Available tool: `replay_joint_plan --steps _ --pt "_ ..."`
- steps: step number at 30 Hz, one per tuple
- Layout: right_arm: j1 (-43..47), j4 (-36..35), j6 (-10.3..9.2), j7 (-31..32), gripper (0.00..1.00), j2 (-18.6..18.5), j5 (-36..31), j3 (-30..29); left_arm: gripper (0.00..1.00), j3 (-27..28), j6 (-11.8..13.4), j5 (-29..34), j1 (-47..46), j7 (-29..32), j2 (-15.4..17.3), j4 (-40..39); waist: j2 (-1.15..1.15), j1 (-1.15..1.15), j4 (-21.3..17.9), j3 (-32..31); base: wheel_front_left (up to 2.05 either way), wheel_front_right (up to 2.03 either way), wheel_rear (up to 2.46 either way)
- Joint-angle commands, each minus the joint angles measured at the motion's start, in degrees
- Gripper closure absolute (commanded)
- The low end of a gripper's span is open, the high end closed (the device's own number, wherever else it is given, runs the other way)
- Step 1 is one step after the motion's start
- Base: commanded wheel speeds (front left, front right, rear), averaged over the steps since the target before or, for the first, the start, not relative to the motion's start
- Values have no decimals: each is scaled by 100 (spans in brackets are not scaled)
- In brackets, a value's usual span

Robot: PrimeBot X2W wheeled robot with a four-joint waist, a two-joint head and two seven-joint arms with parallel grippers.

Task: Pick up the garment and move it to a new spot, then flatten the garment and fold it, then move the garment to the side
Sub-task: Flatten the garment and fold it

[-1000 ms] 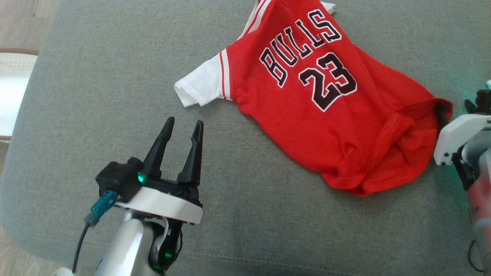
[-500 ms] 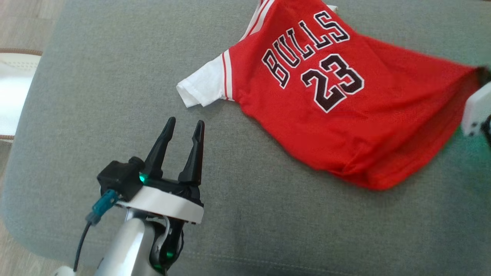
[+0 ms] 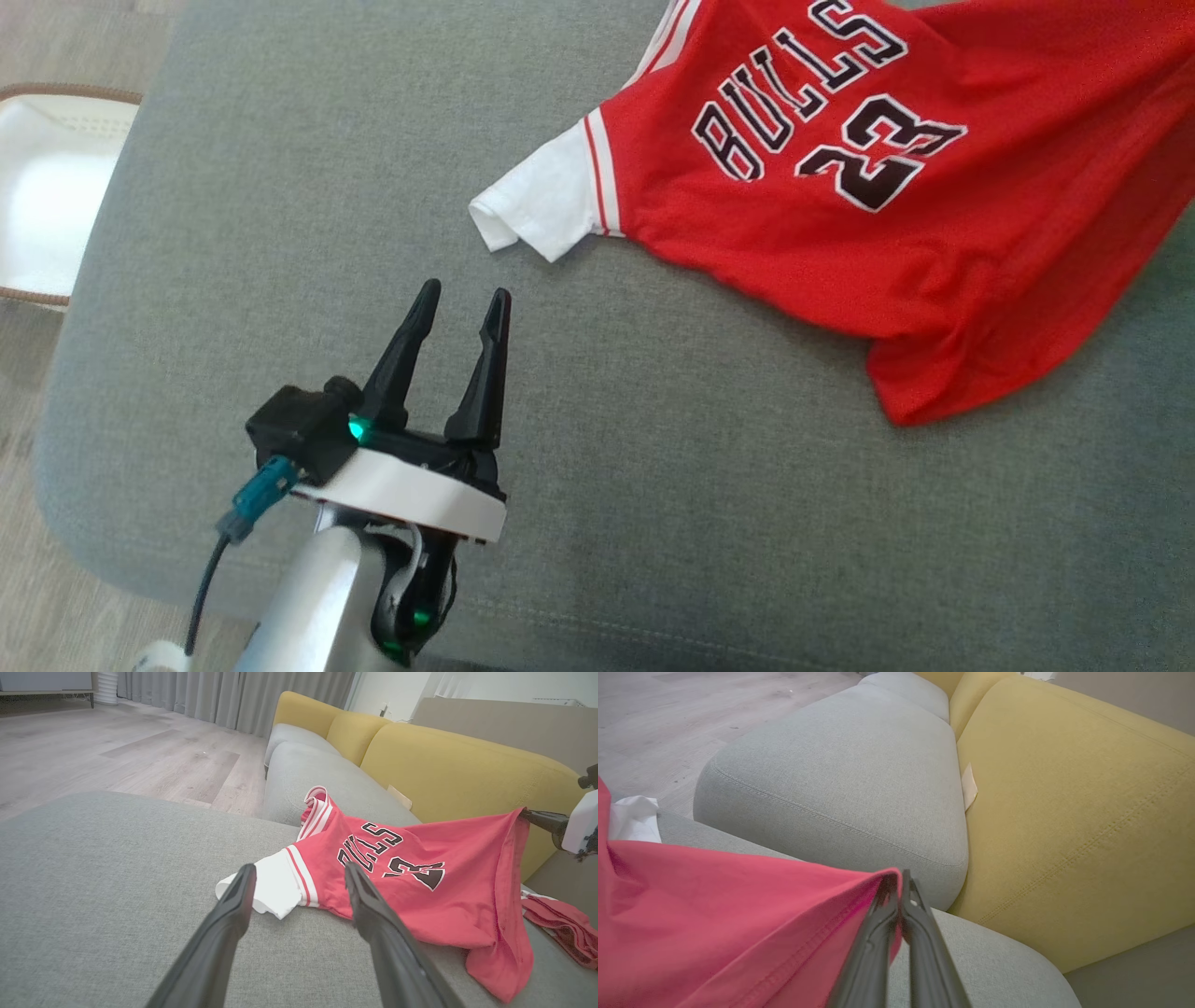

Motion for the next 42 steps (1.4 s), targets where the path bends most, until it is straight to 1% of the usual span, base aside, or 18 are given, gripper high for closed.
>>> replay_joint_plan --steps 1,2,3,4,10,15,17,22,25,28,31,38,42 --pt "-168 -58 -5 -65 100 -60 -95 15 0 147 32 -63 -225 -70 39 -210 0 0 37 17 0 0 0" --pt "-168 -58 -5 -65 100 -60 -95 15 0 147 32 -63 -225 -70 39 -210 0 0 37 17 0 0 0" --pt "-196 -17 -5 -89 32 -40 -138 -3 0 144 35 -66 -223 -70 39 -212 0 0 47 22 0 0 0" --pt "-211 29 -5 -107 0 -3 -170 -27 0 142 39 -69 -221 -70 39 -215 0 0 53 25 0 0 0" --pt "-135 327 -5 -280 0 240 -194 -148 0 205 60 -50 -190 -70 39 -190 0 0 -37 -89 0 0 0" --pt "10 507 -5 -454 0 432 -87 -248 0 317 34 10 -135 -70 39 -159 0 0 -216 -361 0 0 0" --pt "131 502 -5 -628 0 515 -109 -181 0 395 20 31 -93 -70 39 -140 0 0 -311 -516 0 0 0" --pt "598 473 -5 -1075 0 946 254 -206 0 569 -6 81 109 -70 39 -106 0 0 -559 -960 0 0 0" --pt "966 325 -5 -1240 0 1226 508 -171 0 662 -15 94 273 -70 39 -102 0 0 -706 -1236 0 0 0" --pt "1350 28 -5 -1342 0 1518 816 -140 0 760 -2 86 429 -70 39 -139 0 0 -869 -1424 0 0 0" --pt "1839 -414 -5 -1413 0 1786 1124 -101 0 801 1 89 523 -70 39 -156 0 0 -970 -1523 0 0 0" --pt "3371 -1847 -5 -1471 0 2247 1635 -32 0 838 8 95 580 -70 39 -196 0 0 -1118 -1601 0 0 0" --pt "4293 -2606 -5 -1453 0 2415 1854 79 0 842 -2 109 648 -70 39 -185 0 0 -1144 -1655 0 0 0"
